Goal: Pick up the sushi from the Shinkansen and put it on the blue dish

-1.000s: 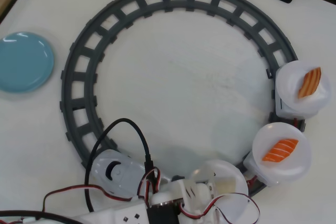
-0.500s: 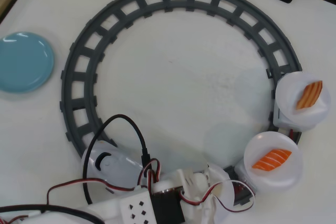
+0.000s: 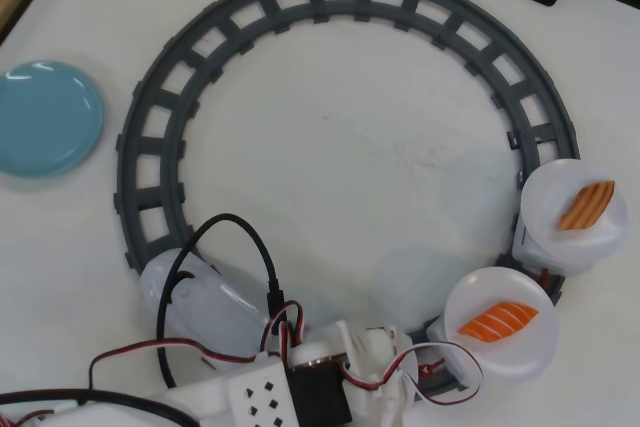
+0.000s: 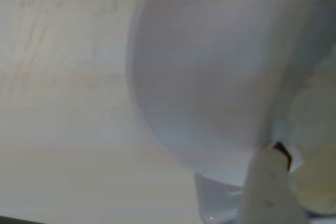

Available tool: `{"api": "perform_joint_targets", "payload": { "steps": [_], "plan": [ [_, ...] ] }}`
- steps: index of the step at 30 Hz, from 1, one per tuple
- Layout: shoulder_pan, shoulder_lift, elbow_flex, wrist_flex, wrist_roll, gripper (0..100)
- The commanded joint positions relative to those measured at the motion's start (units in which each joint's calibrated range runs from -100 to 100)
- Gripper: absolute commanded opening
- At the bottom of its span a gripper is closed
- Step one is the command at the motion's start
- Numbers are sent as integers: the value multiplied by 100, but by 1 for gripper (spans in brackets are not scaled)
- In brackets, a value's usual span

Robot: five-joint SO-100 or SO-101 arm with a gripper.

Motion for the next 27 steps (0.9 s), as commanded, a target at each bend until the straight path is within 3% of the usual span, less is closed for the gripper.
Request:
{"api": "perform_joint_targets", "payload": {
  "steps": [1,20,27],
  "plan": [
    [-10,-154,-285,390,-31,8],
    [-265,-271,-501,577,-418,7],
    [-758,-1108,-853,1579,-580,7]
  ]
}}
